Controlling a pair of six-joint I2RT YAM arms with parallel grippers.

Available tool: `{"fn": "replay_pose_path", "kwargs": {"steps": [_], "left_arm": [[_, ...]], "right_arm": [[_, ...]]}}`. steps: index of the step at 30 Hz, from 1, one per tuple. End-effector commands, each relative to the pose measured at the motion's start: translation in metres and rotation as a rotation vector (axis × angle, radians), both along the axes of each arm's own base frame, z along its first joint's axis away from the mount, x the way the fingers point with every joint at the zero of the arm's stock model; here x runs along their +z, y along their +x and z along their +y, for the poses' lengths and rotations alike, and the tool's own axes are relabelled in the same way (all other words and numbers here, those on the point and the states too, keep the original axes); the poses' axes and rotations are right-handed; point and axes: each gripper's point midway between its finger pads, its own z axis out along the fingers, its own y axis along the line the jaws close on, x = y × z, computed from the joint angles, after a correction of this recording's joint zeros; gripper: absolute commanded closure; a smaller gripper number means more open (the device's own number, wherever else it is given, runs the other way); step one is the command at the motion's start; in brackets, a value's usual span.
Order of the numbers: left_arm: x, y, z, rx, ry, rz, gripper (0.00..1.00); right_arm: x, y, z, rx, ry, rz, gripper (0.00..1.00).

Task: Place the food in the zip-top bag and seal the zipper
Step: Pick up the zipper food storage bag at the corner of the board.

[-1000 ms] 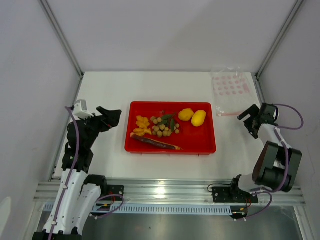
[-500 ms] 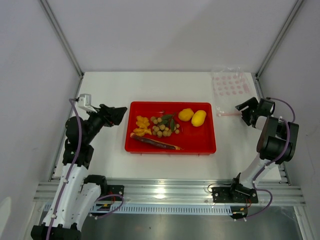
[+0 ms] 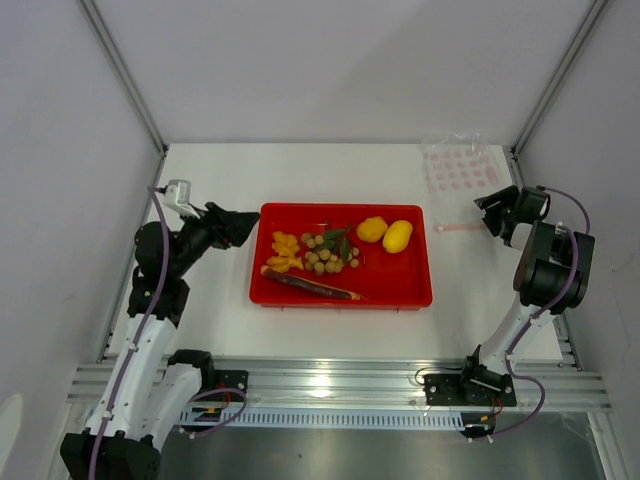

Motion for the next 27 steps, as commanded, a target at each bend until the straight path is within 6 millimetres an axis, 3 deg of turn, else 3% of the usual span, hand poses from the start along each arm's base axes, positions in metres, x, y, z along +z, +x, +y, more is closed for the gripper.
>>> {"fn": "replay_pose_path", "kwargs": {"steps": [1,5,8,13,15,17,18,22,23,25,26,27], "left_arm": [[0.042,-0.007,-0.009,-0.059,-0.005,-0.100,0.21],[0.049,-0.010,-0.021,-0.114,0.010,-0.105,0.22],[0.049,-0.010,-0.034,-0.148,0.071,-0.087,0.25],[0.048,-0.017,-0.064,-0.224,0.164,-0.060,0.26],[0.055,-0.021,-0.076,-0.262,0.186,-0.079,0.25],[0.054,-0.023,-0.081,-0.276,0.202,-0.068,0.26],[0.054,-0.025,-0.085,-0.290,0.205,-0.067,0.26],[0.057,-0.027,-0.091,-0.308,0.216,-0.057,0.31],[0.058,-0.029,-0.092,-0.314,0.221,-0.057,0.32],[0.059,-0.031,-0.094,-0.322,0.229,-0.059,0.33],[0.062,-0.033,-0.093,-0.320,0.235,-0.066,0.33],[0.065,-0.033,-0.092,-0.310,0.236,-0.073,0.33]], "right_arm": [[0.011,0.012,-0.006,-0.040,0.009,-0.032,0.35],[0.001,0.012,-0.013,-0.083,0.020,-0.008,0.35],[-0.009,0.014,-0.015,-0.099,0.047,0.006,0.41],[-0.014,0.020,-0.017,-0.093,0.052,0.005,0.67],[-0.011,0.022,-0.017,-0.084,0.045,-0.003,0.86],[0.002,0.027,-0.019,-0.059,0.034,-0.033,1.00],[0.009,0.029,-0.018,-0.049,0.029,-0.046,1.00],[0.065,0.045,0.002,0.063,-0.001,-0.148,1.00],[0.098,0.051,0.020,0.118,-0.017,-0.192,1.00],[0.136,0.054,0.045,0.199,-0.078,-0.242,1.00],[0.145,0.051,0.080,0.277,-0.082,-0.223,1.00],[0.188,0.052,0.098,0.328,-0.122,-0.293,1.00]]}}
